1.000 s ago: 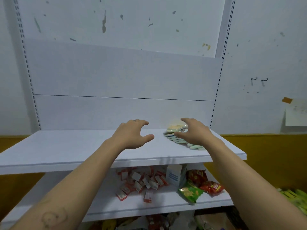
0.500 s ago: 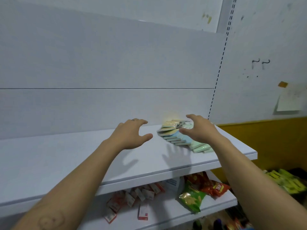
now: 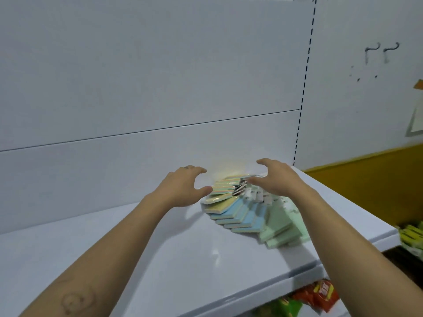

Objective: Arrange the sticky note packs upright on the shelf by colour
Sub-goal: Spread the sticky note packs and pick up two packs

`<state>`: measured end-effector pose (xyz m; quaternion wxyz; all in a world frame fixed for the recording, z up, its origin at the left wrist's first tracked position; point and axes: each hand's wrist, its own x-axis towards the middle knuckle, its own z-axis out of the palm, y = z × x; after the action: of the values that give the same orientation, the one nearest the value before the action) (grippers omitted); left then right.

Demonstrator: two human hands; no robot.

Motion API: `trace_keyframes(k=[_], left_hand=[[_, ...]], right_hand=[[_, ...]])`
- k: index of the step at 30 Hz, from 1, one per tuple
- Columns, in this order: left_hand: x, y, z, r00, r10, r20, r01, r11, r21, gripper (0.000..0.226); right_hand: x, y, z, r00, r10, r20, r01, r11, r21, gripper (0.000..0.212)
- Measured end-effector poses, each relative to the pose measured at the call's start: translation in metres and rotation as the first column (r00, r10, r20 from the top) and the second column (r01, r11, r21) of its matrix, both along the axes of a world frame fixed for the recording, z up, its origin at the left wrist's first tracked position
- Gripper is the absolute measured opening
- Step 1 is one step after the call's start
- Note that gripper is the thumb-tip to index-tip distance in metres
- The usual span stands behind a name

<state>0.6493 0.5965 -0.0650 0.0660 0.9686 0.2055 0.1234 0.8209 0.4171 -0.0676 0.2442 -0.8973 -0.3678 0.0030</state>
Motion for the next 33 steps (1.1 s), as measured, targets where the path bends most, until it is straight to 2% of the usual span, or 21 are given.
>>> trace_keyframes(k=[6, 15, 22, 24, 33], left_hand=[[0.05, 0.013, -0.027, 0.997, -0.041, -0.063, 0.039, 0.999, -0.033, 0.062], [0.133, 0.029, -0.035, 0.991, -0.122, -0.056, 0.113, 0.983, -0.141, 0.051], [0.168, 0.035, -0.052, 0.963, -0.136, -0.233, 0.098, 0.981, -0.166, 0.053], [0.174, 0.035, -0.056, 0.951, -0.138, -0.275, 0.092, 0.98, -0.174, 0.047], [0.175, 0.018, -0.052, 0.986, -0.161, -0.035, 0.159, 0.986, -0.055, 0.018]], right_hand=[[0.04, 0.007, -0.026, 0.998, -0.025, -0.062, 0.025, 1.0, -0.011, 0.063], [0.071, 0.001, -0.044, 0.989, -0.125, -0.073, 0.122, 0.992, -0.037, 0.05], [0.082, -0.031, -0.048, 0.957, -0.28, -0.077, 0.275, 0.959, -0.067, 0.045], [0.083, -0.037, -0.049, 0.949, -0.306, -0.076, 0.3, 0.951, -0.079, 0.045], [0.085, -0.053, -0.05, 0.892, -0.446, -0.077, 0.419, 0.878, -0.232, 0.052]])
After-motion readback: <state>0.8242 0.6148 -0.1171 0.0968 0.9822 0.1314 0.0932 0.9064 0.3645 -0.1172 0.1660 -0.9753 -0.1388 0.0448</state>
